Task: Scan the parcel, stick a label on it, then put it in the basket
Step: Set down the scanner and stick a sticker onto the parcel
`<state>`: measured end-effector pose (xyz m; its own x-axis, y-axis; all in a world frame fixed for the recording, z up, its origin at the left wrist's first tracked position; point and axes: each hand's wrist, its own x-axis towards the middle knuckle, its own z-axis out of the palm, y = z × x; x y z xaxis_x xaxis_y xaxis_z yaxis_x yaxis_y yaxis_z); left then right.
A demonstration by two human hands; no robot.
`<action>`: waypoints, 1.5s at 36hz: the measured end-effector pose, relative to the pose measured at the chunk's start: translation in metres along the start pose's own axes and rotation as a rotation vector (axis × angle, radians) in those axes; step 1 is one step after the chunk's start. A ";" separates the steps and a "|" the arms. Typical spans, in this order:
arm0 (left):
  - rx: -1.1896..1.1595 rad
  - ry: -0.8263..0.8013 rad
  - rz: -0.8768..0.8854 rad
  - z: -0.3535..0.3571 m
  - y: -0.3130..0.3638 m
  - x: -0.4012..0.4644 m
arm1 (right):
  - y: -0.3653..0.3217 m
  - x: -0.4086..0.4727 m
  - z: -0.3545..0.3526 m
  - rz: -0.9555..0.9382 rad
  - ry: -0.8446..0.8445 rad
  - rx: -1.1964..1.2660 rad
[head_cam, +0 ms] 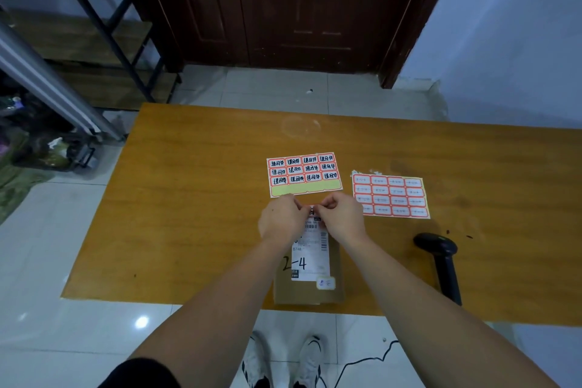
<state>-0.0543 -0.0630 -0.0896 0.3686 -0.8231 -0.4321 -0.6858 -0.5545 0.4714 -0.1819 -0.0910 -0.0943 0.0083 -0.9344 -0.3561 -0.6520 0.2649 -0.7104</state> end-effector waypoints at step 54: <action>-0.394 0.014 -0.048 -0.001 -0.014 0.005 | -0.002 -0.003 -0.007 0.092 -0.018 0.075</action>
<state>-0.0418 -0.0597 -0.0974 0.4044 -0.7953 -0.4517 -0.3752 -0.5946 0.7111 -0.1858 -0.0900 -0.0881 -0.0349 -0.9012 -0.4320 -0.5923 0.3668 -0.7174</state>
